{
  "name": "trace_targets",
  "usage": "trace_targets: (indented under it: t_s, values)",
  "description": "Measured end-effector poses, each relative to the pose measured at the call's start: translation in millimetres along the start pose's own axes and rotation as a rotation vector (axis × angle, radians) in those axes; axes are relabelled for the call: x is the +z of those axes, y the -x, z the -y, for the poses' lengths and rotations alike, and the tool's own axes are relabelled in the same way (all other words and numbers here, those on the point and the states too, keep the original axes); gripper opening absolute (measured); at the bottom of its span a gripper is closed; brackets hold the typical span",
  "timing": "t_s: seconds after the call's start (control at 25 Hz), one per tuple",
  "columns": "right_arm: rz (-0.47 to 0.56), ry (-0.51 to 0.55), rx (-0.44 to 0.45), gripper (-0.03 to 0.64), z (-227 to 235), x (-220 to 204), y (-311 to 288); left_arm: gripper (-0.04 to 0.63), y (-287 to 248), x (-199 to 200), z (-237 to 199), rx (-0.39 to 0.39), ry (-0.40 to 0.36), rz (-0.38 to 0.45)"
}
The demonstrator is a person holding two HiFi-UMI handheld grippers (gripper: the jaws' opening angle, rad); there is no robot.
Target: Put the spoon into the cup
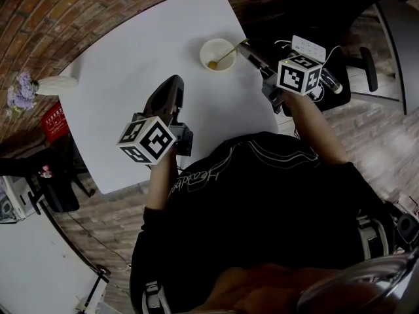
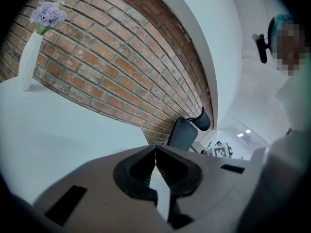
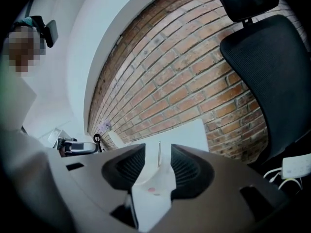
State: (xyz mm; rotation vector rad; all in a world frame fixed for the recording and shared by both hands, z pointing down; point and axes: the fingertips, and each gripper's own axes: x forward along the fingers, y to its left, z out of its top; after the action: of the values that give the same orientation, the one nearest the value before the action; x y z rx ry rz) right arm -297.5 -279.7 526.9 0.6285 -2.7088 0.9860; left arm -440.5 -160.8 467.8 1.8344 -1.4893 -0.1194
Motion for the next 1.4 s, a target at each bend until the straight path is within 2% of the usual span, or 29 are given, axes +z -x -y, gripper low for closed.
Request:
trace_targets:
  t_s: [0.24,0.4,0.72,0.92,1.12,1.4]
  values:
    - [0.067,0.057,-0.028,0.132,-5.6,22.7,38.0,0.005,15.1,-1.5,23.5,0.000,-0.013,0.043]
    - [0.129,0.086,-0.006,0.078,-25.1,43.1,72.4,0.005,25.4,-4.9,50.6,-0.006,-0.031,0.065]
    - [0.166,0.172,0.153,0.040,-84.1,60.4,132.2,0.005,44.9,-15.4,116.0,-0.012,-0.075,0.121]
    - [0.142,0.257,0.224,0.003,-117.9,52.7,161.3,0.005,53.7,-27.5,155.3,-0.024,-0.103,0.137]
    - [0.131,0.261,0.360,-0.003,-144.8,48.3,185.6,0.005,58.8,-35.2,186.2,-0.030,-0.128,0.148]
    - [0.120,0.290,0.434,-0.003,-164.9,54.0,195.5,0.005,59.9,-21.9,215.6,-0.045,-0.189,0.151]
